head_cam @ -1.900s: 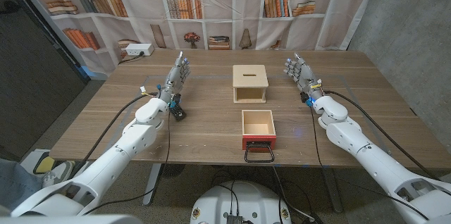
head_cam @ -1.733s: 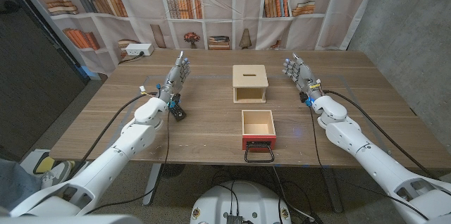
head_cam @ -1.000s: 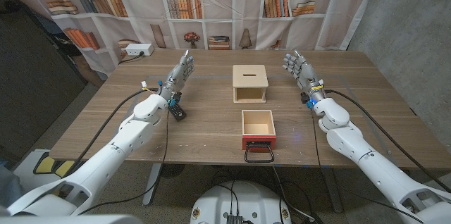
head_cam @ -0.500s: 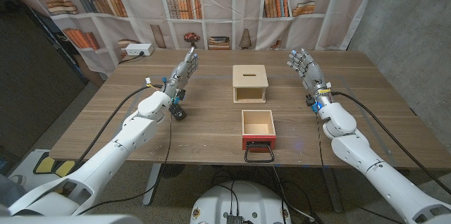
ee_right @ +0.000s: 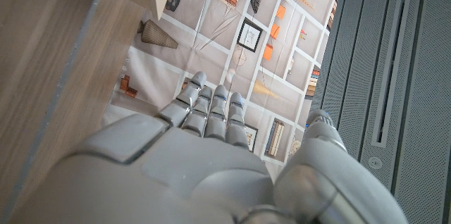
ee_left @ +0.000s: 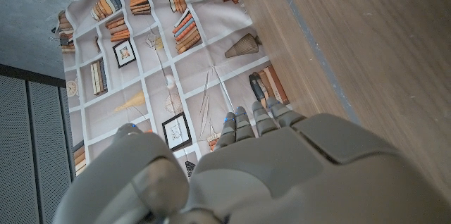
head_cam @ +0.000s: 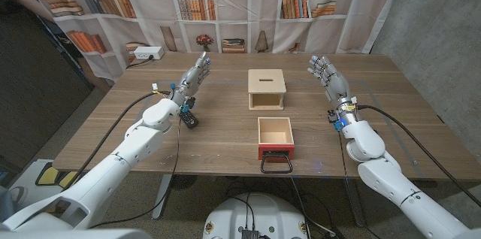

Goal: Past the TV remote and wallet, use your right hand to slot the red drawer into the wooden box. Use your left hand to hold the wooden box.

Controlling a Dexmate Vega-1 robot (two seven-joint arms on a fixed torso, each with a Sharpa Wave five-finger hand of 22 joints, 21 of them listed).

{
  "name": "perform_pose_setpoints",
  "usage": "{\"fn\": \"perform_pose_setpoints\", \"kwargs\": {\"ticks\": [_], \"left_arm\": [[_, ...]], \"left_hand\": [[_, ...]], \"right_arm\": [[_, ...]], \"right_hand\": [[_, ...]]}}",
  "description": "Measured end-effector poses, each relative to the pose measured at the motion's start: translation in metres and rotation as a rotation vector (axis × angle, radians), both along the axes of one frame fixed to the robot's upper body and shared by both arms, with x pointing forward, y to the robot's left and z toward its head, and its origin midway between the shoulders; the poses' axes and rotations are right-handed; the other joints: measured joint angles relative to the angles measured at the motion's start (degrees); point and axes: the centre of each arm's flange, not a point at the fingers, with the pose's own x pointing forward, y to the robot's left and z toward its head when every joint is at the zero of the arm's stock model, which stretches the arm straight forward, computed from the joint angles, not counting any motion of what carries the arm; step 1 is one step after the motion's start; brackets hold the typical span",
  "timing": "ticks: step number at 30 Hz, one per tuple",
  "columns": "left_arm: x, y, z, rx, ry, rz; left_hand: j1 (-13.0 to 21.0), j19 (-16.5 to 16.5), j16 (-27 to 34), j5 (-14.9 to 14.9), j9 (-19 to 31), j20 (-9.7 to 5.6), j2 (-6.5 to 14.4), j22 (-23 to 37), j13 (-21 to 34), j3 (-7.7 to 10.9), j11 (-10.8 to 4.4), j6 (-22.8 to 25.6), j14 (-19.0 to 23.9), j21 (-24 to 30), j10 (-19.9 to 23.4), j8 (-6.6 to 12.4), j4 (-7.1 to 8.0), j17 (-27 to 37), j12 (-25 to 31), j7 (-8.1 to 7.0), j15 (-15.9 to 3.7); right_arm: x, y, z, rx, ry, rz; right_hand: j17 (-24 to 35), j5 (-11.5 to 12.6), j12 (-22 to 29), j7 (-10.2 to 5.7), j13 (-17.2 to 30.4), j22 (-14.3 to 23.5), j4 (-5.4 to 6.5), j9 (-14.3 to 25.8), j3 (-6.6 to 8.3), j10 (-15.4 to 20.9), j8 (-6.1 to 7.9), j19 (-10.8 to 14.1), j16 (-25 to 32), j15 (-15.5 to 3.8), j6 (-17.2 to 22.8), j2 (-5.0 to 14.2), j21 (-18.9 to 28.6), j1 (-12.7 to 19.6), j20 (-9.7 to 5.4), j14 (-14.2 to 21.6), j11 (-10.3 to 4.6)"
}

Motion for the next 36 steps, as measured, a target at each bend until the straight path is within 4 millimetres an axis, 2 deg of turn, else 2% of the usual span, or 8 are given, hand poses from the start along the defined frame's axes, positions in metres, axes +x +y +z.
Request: {"fn": "perform_pose_setpoints", "kwargs": {"ticks": [11,28,36], "left_arm": [[-0.005,0.002,-0.001,0.013,0.003,0.002],[-0.011,0.005,-0.001,0.005,-0.01,0.011],[-0.011,0.002,0.002,0.005,-0.015,0.004]], "left_hand": [[0.6,0.8,0.0,0.0,0.0,0.0,0.6,0.0,0.0,0.0,-0.21,0.9,0.8,0.0,1.0,0.23,0.0,0.0,0.0,-0.3,-0.24],[0.7,0.8,0.0,0.0,0.0,0.0,0.7,0.0,0.0,-0.16,-0.24,1.3,1.3,0.0,1.4,0.23,-0.16,0.0,0.0,-0.3,-0.11],[0.7,0.8,0.0,0.0,0.0,0.0,0.7,0.0,0.0,-0.16,-0.23,1.3,1.3,0.0,1.4,0.22,-0.16,0.0,0.0,-0.3,-0.11]], "right_arm": [[-0.032,0.005,-0.009,-0.021,-0.04,-0.02],[-0.075,0.015,-0.024,-0.07,-0.073,-0.054],[-0.095,0.02,-0.031,-0.094,-0.089,-0.074]], "right_hand": [[0.0,0.0,0.0,0.09,0.0,0.0,-0.41,0.0,-0.22,0.0,0.0,0.4,0.0,0.2,0.5,0.0,-0.2,0.4,0.41,0.2,0.0],[0.0,0.2,0.0,0.21,0.0,0.0,-0.95,0.0,0.0,0.9,0.0,1.2,0.0,-0.23,1.0,0.0,-0.5,1.5,0.12,1.2,-0.3],[0.0,0.2,0.0,-0.41,0.0,0.0,-1.19,0.3,0.23,1.5,0.0,2.1,0.0,-0.22,1.6,-0.08,-0.6,2.5,0.19,1.8,-0.52]]}}
